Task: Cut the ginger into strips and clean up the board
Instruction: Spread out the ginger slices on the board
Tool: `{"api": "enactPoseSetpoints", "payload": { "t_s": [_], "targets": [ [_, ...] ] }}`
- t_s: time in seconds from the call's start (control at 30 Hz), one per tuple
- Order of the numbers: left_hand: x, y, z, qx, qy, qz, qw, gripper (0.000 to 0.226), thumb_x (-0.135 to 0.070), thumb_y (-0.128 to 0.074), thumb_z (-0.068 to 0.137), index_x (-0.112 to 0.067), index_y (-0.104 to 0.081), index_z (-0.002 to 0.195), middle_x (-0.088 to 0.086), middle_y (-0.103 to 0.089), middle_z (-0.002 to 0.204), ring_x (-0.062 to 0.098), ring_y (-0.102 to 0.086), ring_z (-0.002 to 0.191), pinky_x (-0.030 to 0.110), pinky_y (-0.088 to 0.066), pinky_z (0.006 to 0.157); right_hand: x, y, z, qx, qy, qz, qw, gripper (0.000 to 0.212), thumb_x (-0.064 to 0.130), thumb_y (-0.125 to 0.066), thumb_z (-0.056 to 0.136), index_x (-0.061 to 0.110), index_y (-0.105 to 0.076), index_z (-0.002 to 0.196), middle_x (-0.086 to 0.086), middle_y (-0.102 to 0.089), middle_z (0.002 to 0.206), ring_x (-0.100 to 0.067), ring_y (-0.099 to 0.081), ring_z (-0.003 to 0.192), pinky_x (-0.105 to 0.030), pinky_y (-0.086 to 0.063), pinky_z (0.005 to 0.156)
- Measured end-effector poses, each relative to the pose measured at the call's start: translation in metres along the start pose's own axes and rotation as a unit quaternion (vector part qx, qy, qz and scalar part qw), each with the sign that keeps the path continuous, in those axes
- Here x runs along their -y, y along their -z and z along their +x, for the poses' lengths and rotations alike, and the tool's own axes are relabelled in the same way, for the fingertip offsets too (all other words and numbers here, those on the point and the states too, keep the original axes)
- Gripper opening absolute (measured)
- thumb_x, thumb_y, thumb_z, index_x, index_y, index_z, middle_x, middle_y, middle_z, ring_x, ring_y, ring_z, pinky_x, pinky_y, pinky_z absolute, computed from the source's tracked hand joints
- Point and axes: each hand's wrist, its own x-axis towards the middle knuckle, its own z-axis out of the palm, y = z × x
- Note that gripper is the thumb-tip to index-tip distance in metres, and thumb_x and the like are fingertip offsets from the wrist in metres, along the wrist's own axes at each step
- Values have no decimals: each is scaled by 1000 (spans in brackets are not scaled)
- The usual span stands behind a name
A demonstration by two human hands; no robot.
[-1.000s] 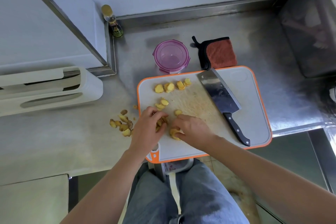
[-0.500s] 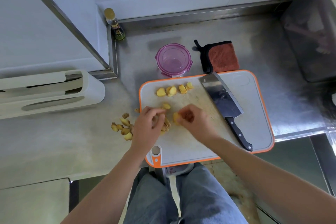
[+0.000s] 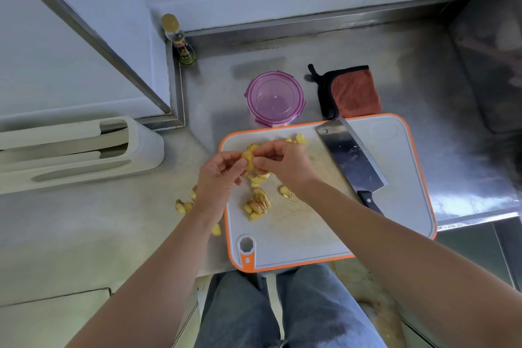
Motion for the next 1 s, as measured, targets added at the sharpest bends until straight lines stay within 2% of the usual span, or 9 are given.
{"api": "enactPoseSetpoints", "payload": {
  "t_s": [0.13, 0.23, 0.33, 0.43, 0.53, 0.67, 0.8, 0.9, 1.0],
  "targets": [
    [-1, -2, 10, -21, -9, 27, 999, 13, -5, -64, 90, -6, -68, 102, 7, -61, 70, 8, -50, 56, 21, -45, 58, -3, 7, 3, -27, 19, -79, 996, 15, 4, -69, 84, 16, -71, 93, 0, -67, 74, -13, -62, 64, -27, -55, 70],
    [4, -3, 20, -109, -30, 173, 978, 17, -17, -73, 84, -11, -72, 100, 1, -67, 76, 11, -60, 68, 30, -50, 71, -6, 14, -5, -43, 64, -215, 974, 8, 10, -68, 84, 15, -70, 90, 6, -62, 73, -2, -54, 61, -14, -47, 64],
    [4, -5, 21, -186, -41, 296, 936, 20, -26, -76, 81, -15, -72, 97, 2, -72, 89, 17, -64, 83, 26, -44, 74, -11, 14, -18, 2, 95, -324, 941, 10, 21, -71, 81, 18, -63, 86, 6, -62, 74, -4, -54, 64, -22, -47, 61],
    [4, -6, 19, -193, -80, 328, 921, 20, -30, -74, 83, -15, -70, 95, 1, -71, 90, 17, -63, 82, 25, -39, 71, -15, 12, -27, 67, 60, -432, 897, 29, 42, -73, 76, 23, -55, 88, 7, -62, 77, -10, -56, 69, -28, -45, 61],
    [5, -3, 12, -184, -116, 330, 918, 18, -30, -69, 87, -15, -68, 96, -2, -67, 83, 15, -58, 74, 26, -39, 68, -24, 8, -29, 104, 44, -468, 877, 33, 40, -75, 76, 22, -55, 95, 4, -62, 85, -17, -57, 76, -33, -48, 66],
    [12, 8, -5, -152, -160, 340, 914, 10, -19, -62, 89, -17, -67, 98, -2, -63, 77, 14, -55, 68, 24, -37, 66, -30, 9, -29, 113, 51, -422, 898, 29, 27, -76, 78, 19, -63, 103, 1, -63, 85, -18, -58, 77, -30, -48, 69],
    [23, 15, -23, -65, -198, 347, 915, 11, -11, -61, 90, -17, -67, 97, -4, -65, 84, 7, -58, 72, 11, -40, 65, -34, 14, -31, 117, 71, -418, 898, 20, 21, -74, 79, 20, -67, 98, 3, -64, 84, -14, -59, 75, -32, -51, 72],
    [27, 15, -34, -8, -206, 355, 912, 10, -13, -63, 89, -20, -66, 97, -8, -63, 85, 7, -58, 72, 17, -45, 64, -36, 12, -36, 117, 120, -449, 878, 23, 11, -65, 78, 16, -66, 101, 7, -57, 85, -13, -52, 74, -27, -44, 67],
    [30, 15, -40, 58, -201, 400, 892, 18, -14, -65, 84, -22, -64, 101, -10, -56, 86, 7, -55, 71, 26, -47, 60, -41, 7, -41, 103, 158, -489, 852, 27, 9, -61, 76, 12, -63, 103, -1, -59, 98, -22, -55, 79, -26, -34, 63]
  ]
}}
